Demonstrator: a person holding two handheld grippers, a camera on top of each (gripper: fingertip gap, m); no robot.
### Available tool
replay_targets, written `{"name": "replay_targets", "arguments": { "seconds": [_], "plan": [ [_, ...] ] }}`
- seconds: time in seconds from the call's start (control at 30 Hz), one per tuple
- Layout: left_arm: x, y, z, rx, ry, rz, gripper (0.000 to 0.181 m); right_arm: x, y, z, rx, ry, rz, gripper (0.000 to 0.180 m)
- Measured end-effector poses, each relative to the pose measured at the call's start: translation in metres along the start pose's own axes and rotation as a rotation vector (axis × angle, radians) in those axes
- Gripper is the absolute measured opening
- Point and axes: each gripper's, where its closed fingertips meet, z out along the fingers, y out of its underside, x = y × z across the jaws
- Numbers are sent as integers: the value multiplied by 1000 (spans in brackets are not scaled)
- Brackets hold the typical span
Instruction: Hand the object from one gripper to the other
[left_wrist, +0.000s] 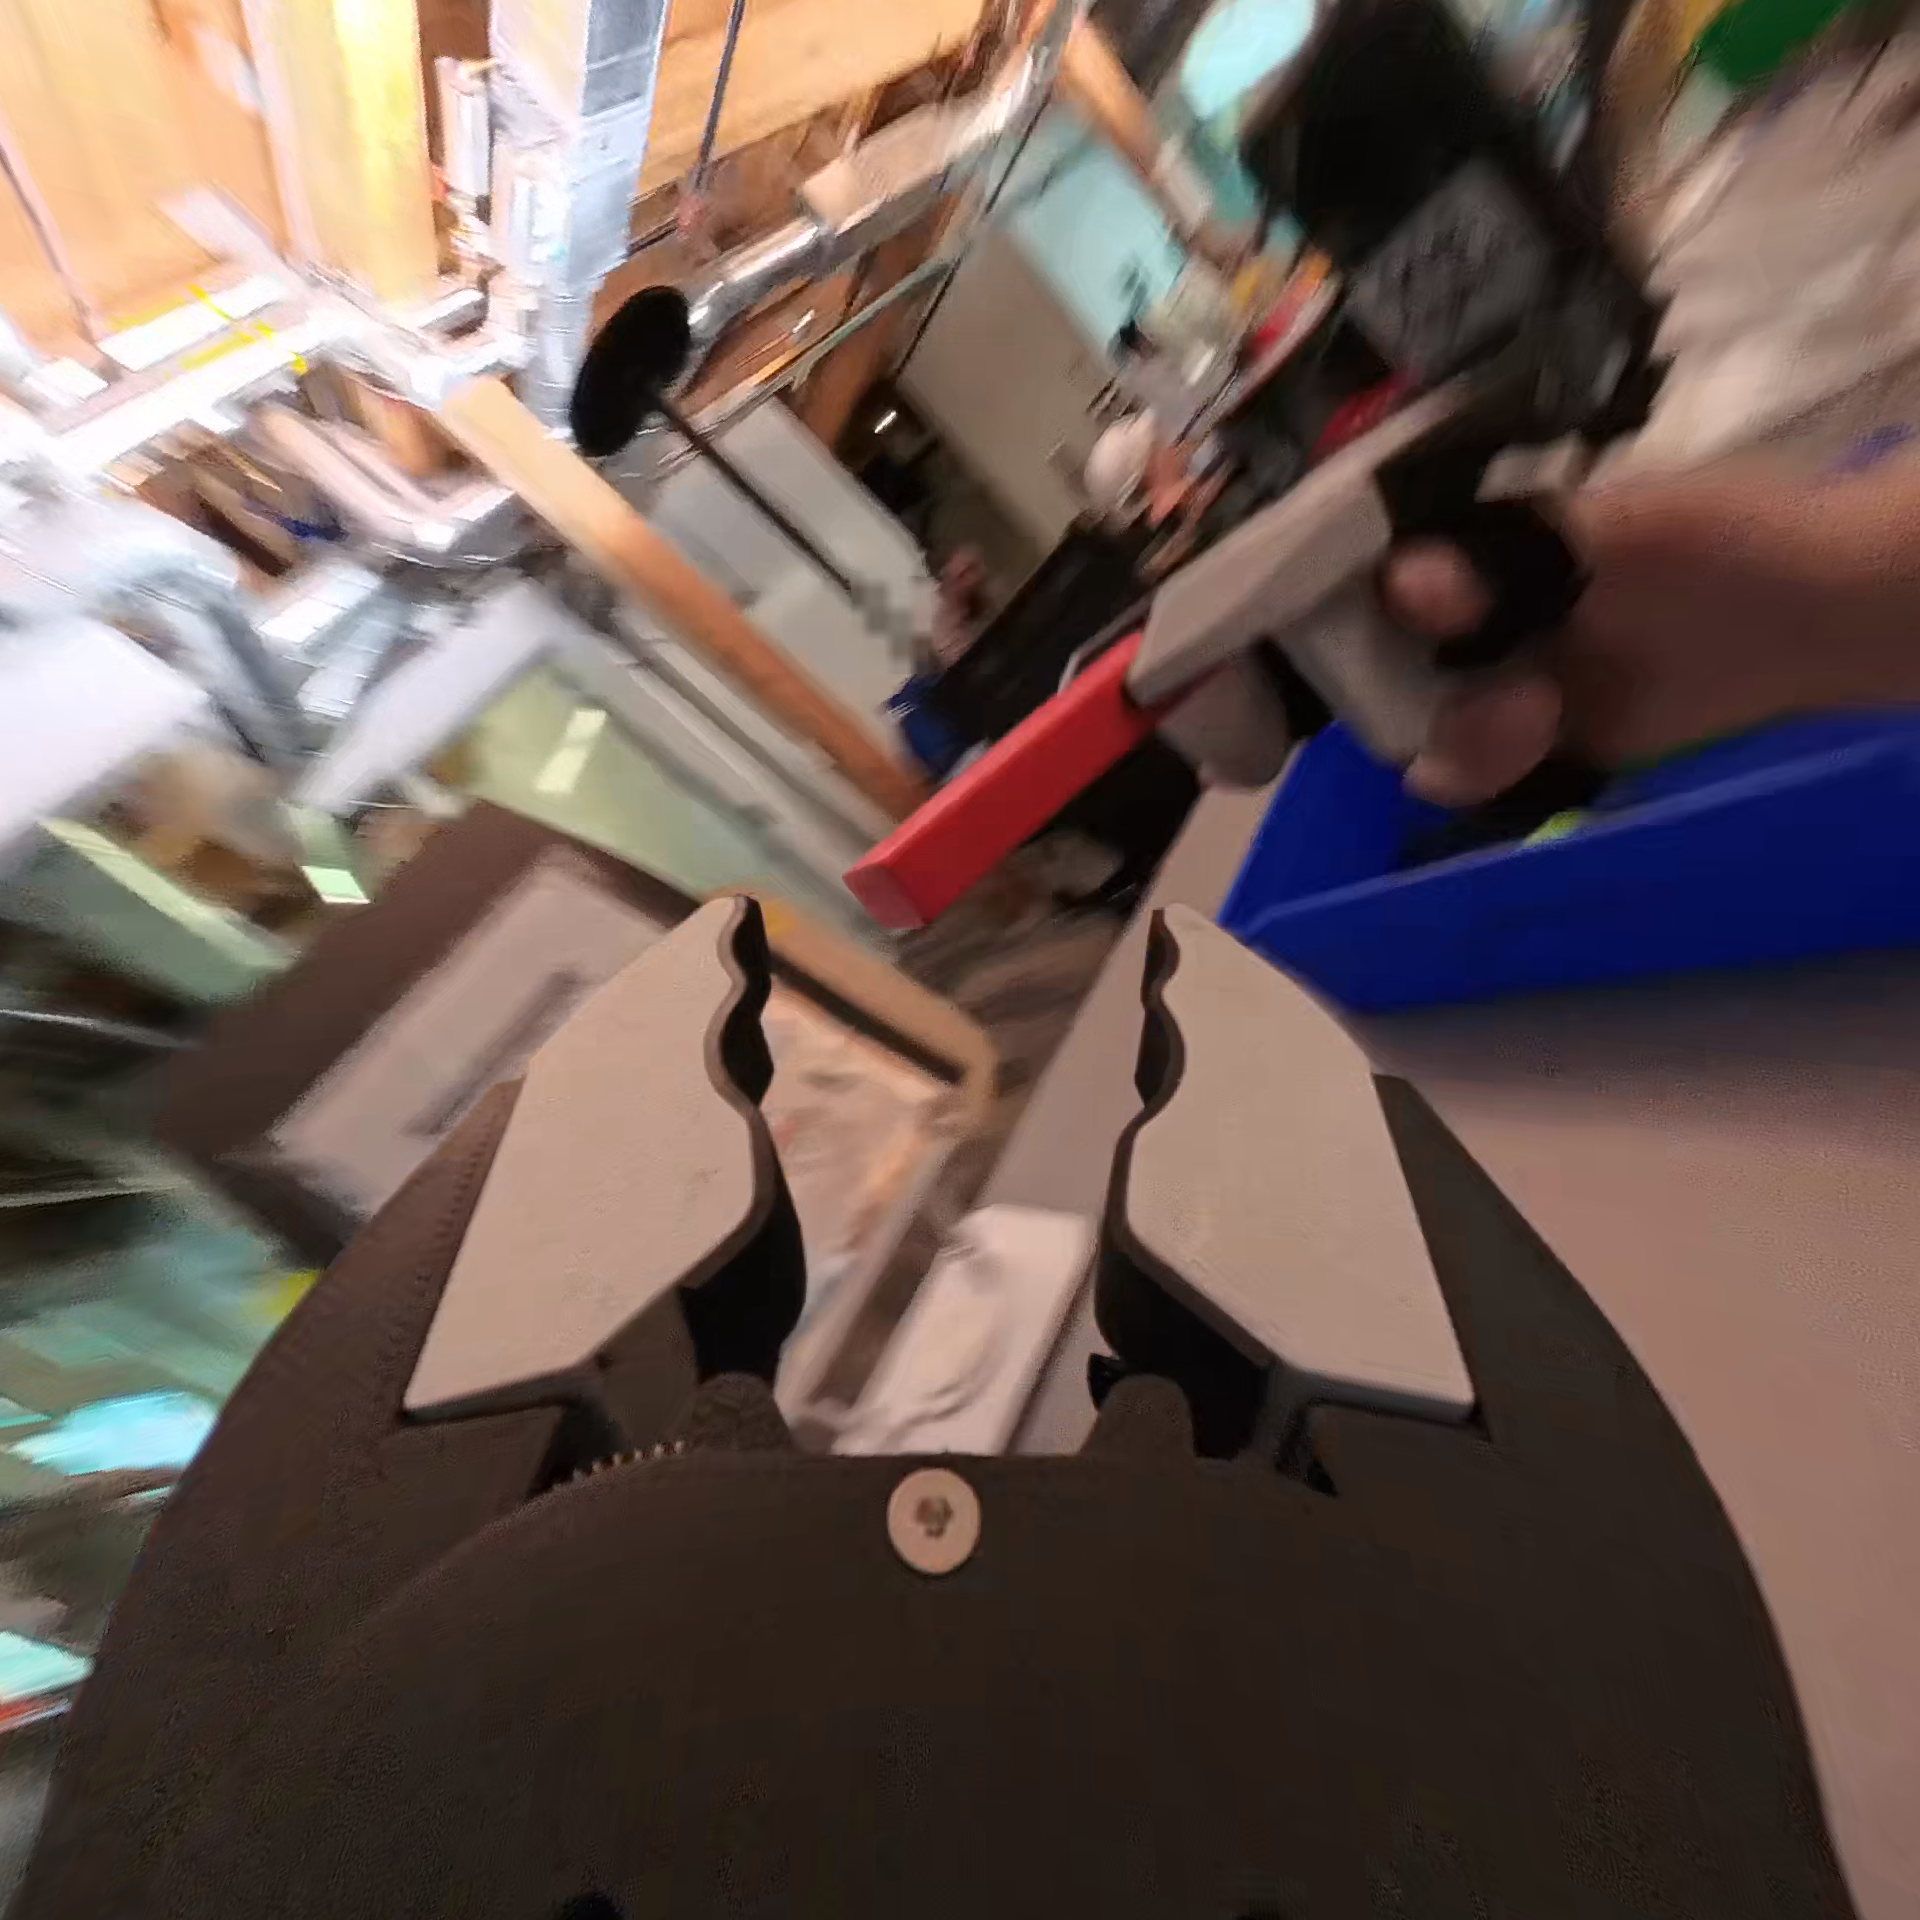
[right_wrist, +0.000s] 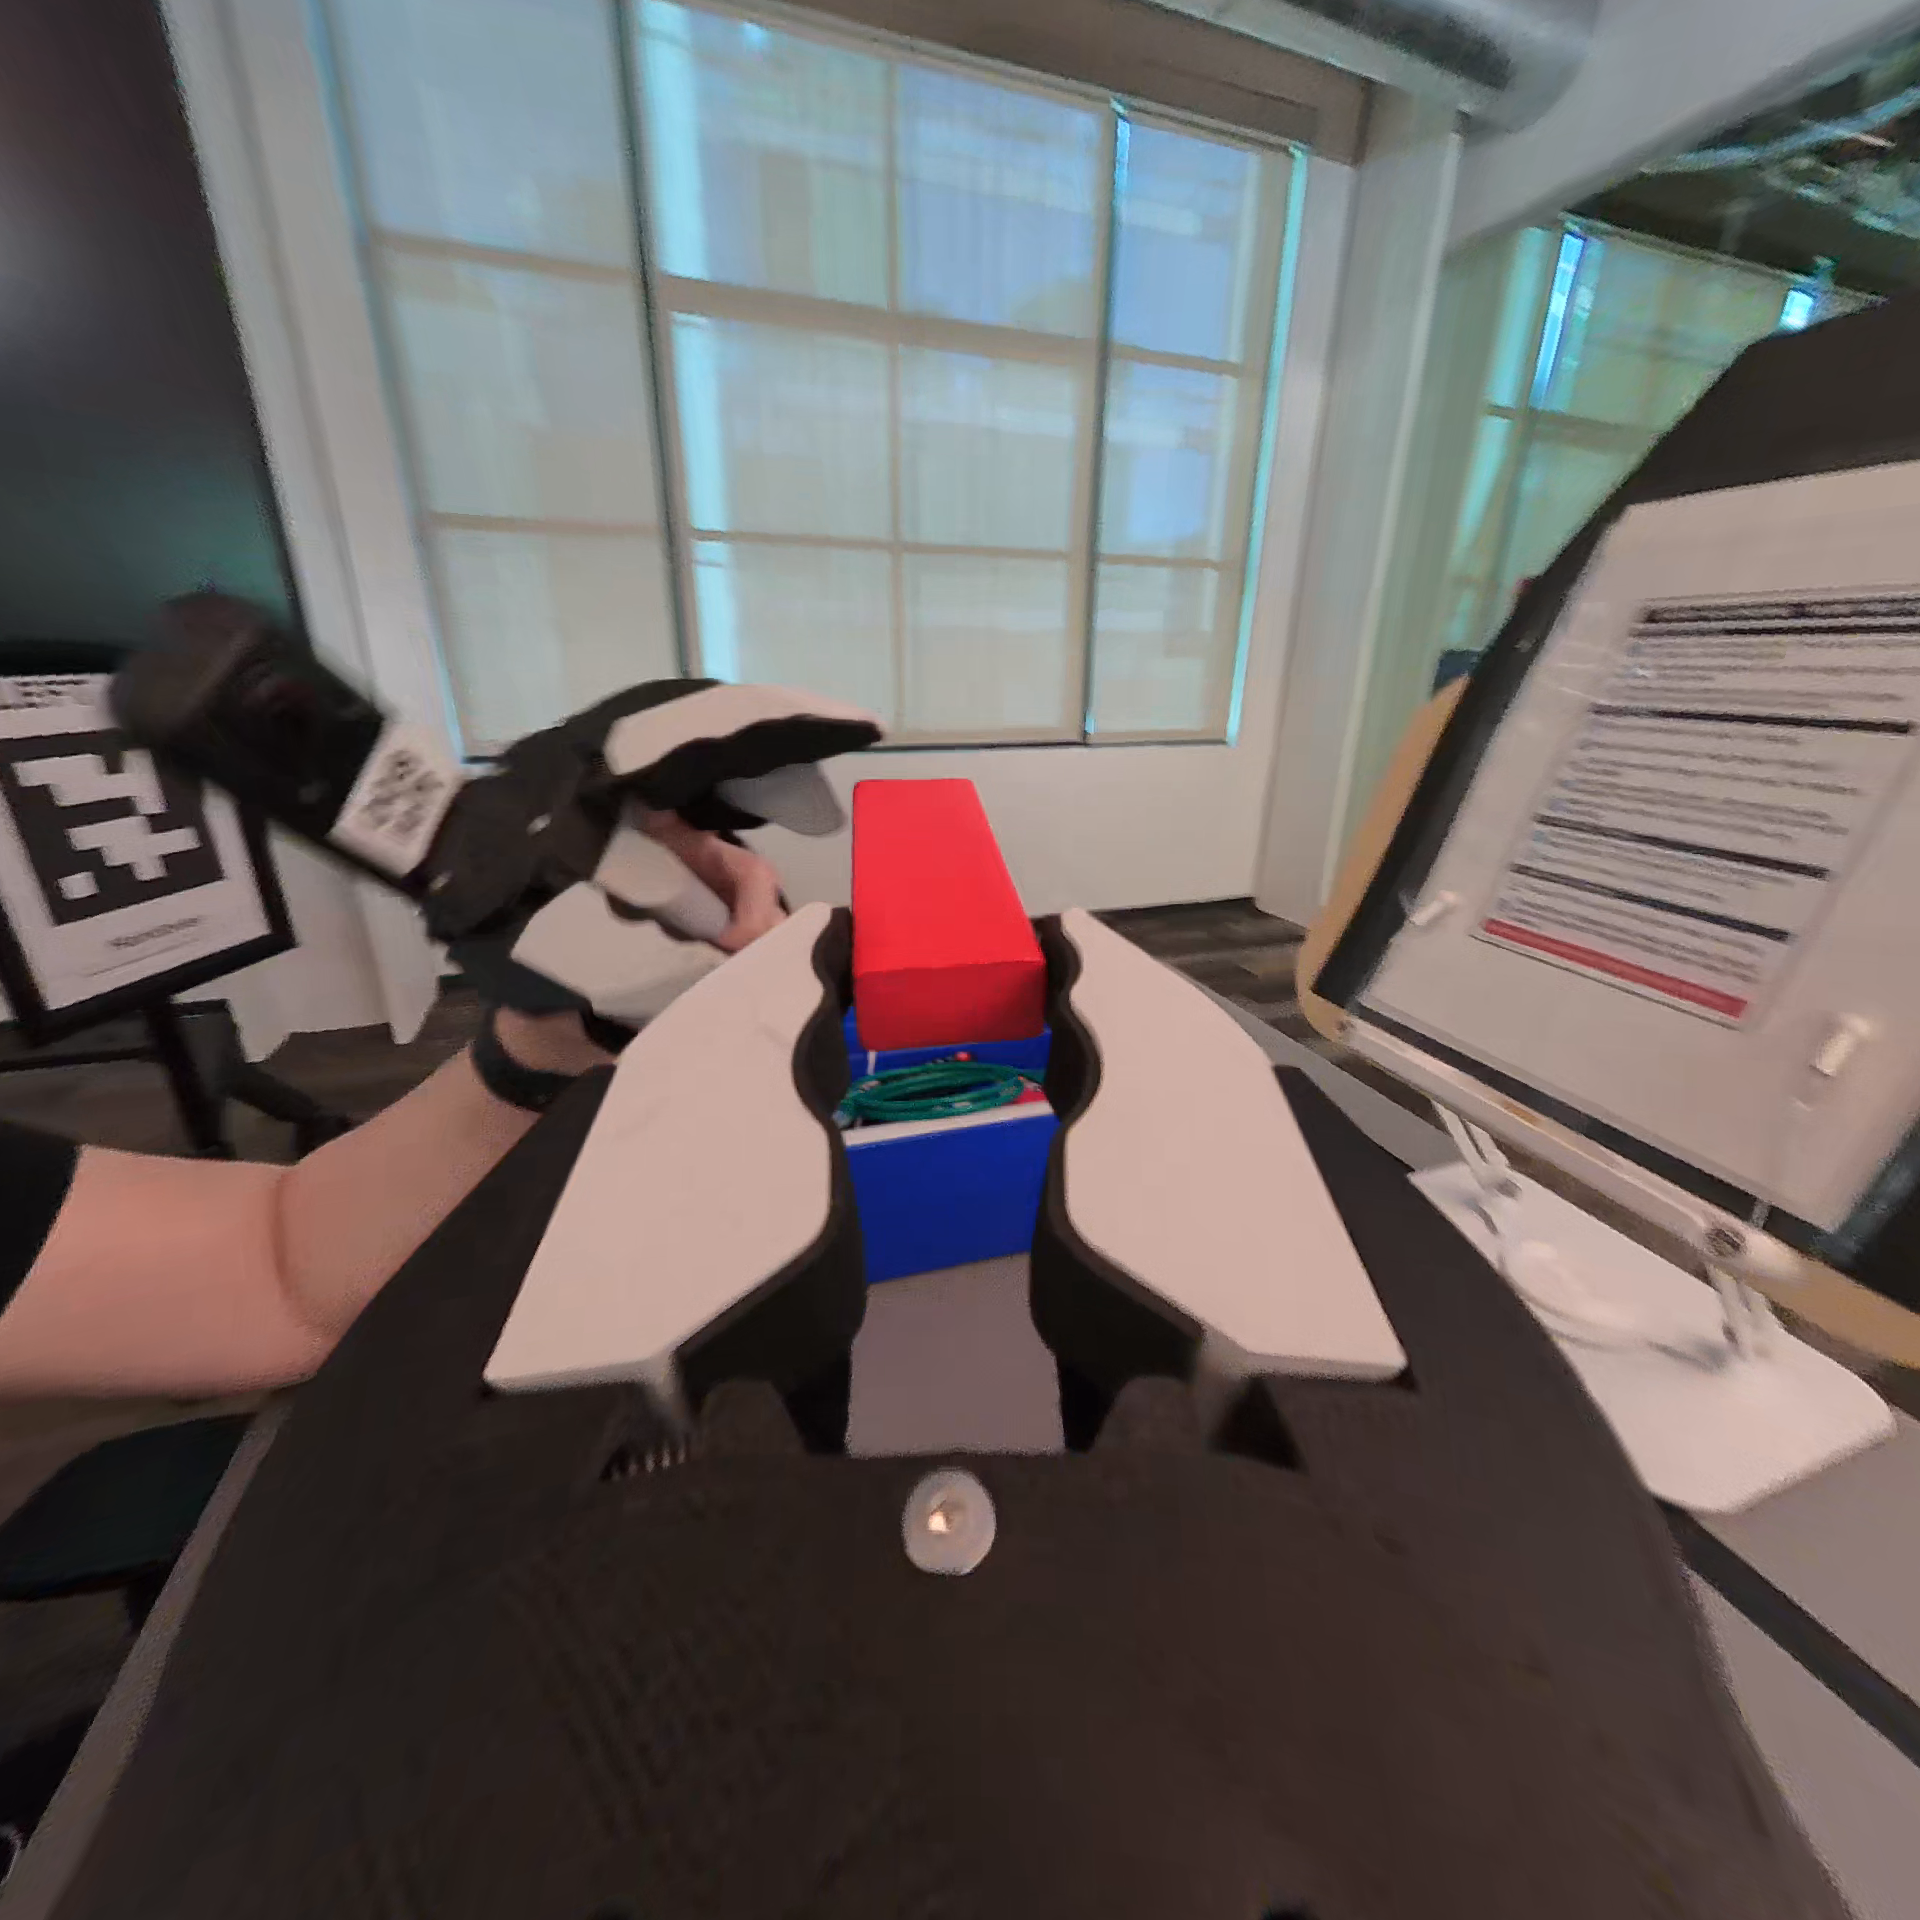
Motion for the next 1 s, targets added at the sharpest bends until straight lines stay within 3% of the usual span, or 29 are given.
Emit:
{"name": "replay_targets", "arguments": {
  "seconds": [0.1, 0.23, 0.3, 0.5, 0.6, 0.7, 0.77, 0.87, 1.0],
  "plan": [
    [9, 1, 10, -81, -160, 318, 64, 7, 6, 4, -59, 102, 7, 35],
    [23, -5, 21, -80, -285, 515, 53, -2, 19, 16, -153, 156, -12, 35],
    [28, 1, 24, -102, -278, 535, 42, -8, 23, 20, -190, 175, -44, 35],
    [21, 16, 27, -176, -283, 498, 34, -20, 28, 25, -290, 231, -188, 35],
    [19, 18, 25, -182, -286, 528, 17, -23, 33, 26, -336, 251, -228, 35],
    [20, 17, 25, -176, -281, 523, 16, -25, 30, 27, -334, 261, -310, 35],
    [17, 12, 23, -152, -293, 505, 16, -34, 21, 26, -293, 210, -364, 35],
    [12, 6, 20, -99, -281, 375, 16, -47, -19, 13, -91, 154, -445, 43],
    [10, -7, 16, 5, -144, -31, 16, -60, -72, -25, 273, 88, -519, 41]
  ]
}}
